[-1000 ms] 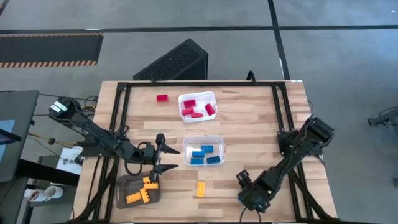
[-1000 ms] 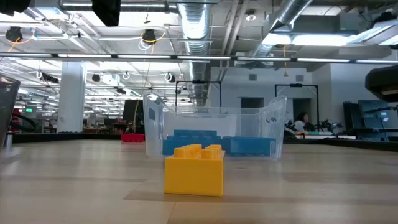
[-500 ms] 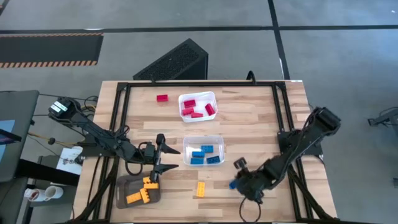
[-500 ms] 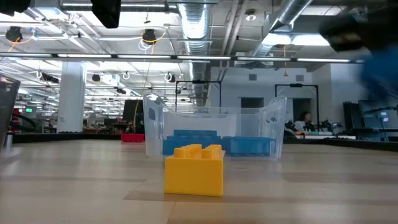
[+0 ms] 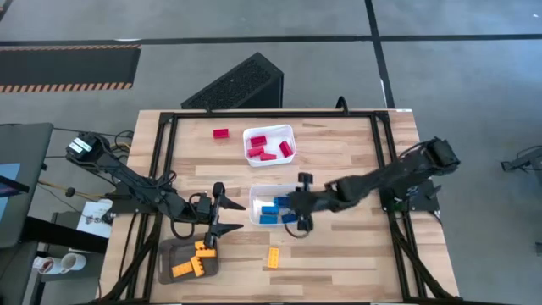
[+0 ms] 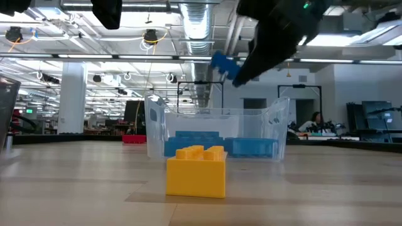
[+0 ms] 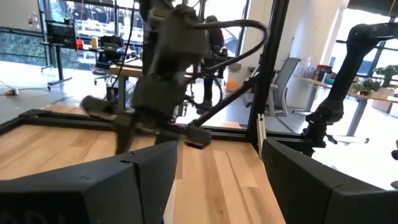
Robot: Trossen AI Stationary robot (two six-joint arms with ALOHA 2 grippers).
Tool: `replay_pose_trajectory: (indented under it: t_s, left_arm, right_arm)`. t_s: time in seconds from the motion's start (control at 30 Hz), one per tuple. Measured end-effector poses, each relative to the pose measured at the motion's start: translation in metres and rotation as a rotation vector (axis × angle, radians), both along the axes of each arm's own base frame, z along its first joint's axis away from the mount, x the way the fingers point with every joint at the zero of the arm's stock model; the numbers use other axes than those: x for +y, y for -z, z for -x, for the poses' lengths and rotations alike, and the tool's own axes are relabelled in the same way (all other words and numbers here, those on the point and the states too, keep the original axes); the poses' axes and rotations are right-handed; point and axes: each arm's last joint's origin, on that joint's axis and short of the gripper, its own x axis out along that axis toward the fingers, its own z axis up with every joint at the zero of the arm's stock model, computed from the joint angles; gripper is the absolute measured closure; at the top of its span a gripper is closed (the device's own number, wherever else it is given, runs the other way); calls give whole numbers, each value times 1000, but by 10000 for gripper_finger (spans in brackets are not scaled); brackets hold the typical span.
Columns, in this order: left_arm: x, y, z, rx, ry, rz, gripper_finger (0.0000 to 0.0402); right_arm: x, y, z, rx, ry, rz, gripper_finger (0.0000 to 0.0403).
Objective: Sort & place blocks by color
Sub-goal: Put the blue game piece into the transparent bin, then put the red game piece into the white bin
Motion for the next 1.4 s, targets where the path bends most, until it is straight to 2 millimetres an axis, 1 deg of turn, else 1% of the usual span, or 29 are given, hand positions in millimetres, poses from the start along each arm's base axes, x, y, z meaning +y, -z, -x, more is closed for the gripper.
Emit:
replay_pose_trajectory:
  t_s: [0.07, 0.13, 0.23, 0.33, 0.43, 0.57, 0.73, 0.8, 0.87, 0.93, 0.97, 1.07, 1.2, 1.33, 1.4]
  left_arm:
    - [0, 1, 0, 10, 0, 3, 178]
    - [0, 2, 0, 21, -7, 6, 178]
    - [1, 5, 0, 50, -31, 19, 178]
    - [1, 6, 0, 64, -53, 22, 178]
    - [2, 7, 0, 65, -56, 22, 178]
    - [2, 7, 0, 70, -56, 31, 178]
    - [2, 11, 0, 108, -60, 45, 178]
    - [2, 12, 0, 118, -74, 39, 178]
    - [6, 10, 2, 125, -128, -12, 178]
    - [18, -1, 3, 148, -234, -71, 178]
    - [28, -8, 3, 181, -288, -93, 178]
    - [66, -28, 7, 345, -383, -111, 178]
    - [124, -49, 17, 535, -478, -62, 178]
    - [180, -60, 26, 670, -510, 18, 178]
    - [206, -58, 29, 730, -513, 56, 177]
  right_arm:
    - [-9, 8, -5, 34, 16, -38, 253]
    - [-16, 15, -8, 69, 22, -125, 221]
    - [-22, 17, -11, 71, 57, -216, 181]
    - [-22, 17, -11, 70, 63, -225, 161]
    - [-21, 9, -9, 47, 53, -232, 157]
    - [-12, -5, -3, -1, 20, -244, 161]
    - [8, -19, 5, -65, -45, -256, 177]
    - [17, -20, 7, -80, -61, -245, 185]
    - [25, -20, 10, -85, -72, -228, 193]
    - [32, -20, 12, -89, -78, -212, 201]
    - [34, -20, 13, -91, -78, -204, 206]
    - [39, -21, 15, -97, -80, -189, 218]
    - [40, -21, 16, -106, -57, -151, 235]
    - [36, -21, 15, -112, -48, -124, 248]
    - [35, -21, 15, -111, -48, -119, 255]
